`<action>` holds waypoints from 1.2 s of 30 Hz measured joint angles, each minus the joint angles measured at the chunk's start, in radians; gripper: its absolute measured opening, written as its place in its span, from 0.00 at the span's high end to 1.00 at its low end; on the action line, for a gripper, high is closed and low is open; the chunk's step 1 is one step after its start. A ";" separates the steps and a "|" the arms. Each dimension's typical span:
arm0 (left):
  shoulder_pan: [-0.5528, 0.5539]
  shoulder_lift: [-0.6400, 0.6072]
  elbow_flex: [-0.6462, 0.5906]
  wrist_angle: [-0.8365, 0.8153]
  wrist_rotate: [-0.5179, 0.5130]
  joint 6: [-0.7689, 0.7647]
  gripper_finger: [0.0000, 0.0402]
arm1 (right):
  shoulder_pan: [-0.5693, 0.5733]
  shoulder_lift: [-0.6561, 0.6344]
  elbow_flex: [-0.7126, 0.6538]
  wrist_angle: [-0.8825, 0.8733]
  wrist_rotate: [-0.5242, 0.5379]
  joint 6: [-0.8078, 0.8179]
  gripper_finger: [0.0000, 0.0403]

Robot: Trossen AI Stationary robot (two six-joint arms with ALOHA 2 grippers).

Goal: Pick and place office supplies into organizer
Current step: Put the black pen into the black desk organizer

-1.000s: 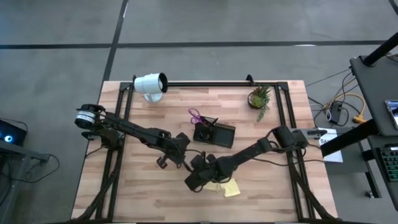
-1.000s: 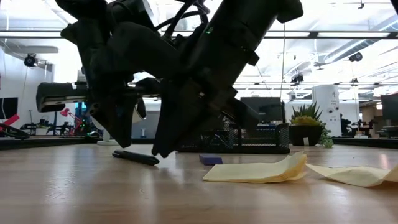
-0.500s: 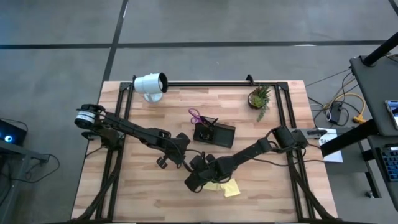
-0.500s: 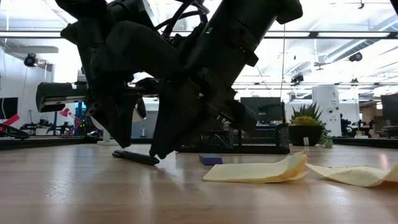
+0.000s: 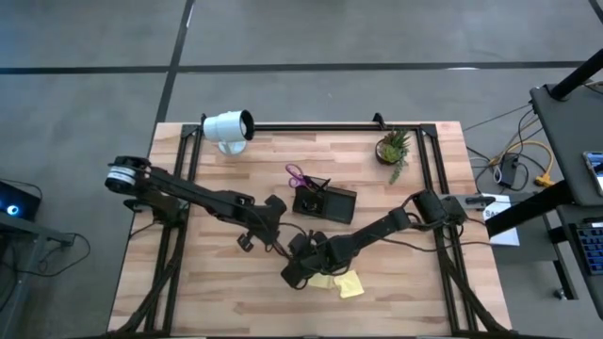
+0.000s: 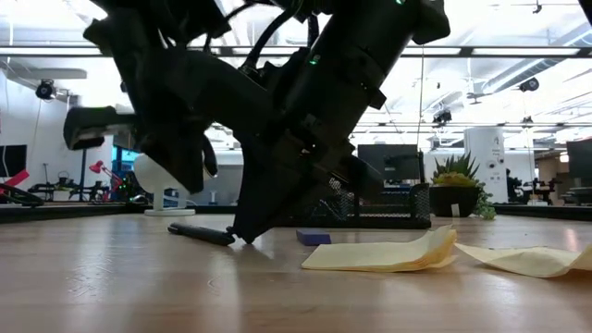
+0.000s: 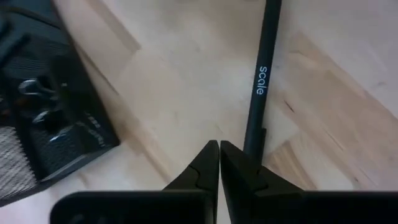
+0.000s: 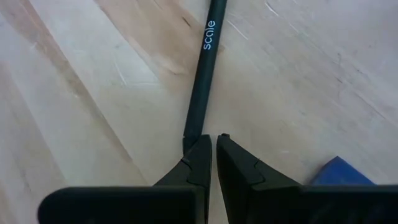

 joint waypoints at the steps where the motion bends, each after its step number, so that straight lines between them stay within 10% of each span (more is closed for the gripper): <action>1: 0.000 -0.013 0.000 -0.006 -0.001 -0.001 1.00 | 0.000 0.000 0.000 0.001 0.001 0.000 0.96; 25: 0.000 -0.107 -0.006 -0.116 0.031 -0.155 1.00 | 0.021 0.006 0.053 -0.006 0.006 -0.064 0.95; 36: -0.002 -0.110 -0.095 -0.116 0.034 -0.178 1.00 | 0.028 0.035 0.059 -0.001 0.006 -0.080 0.76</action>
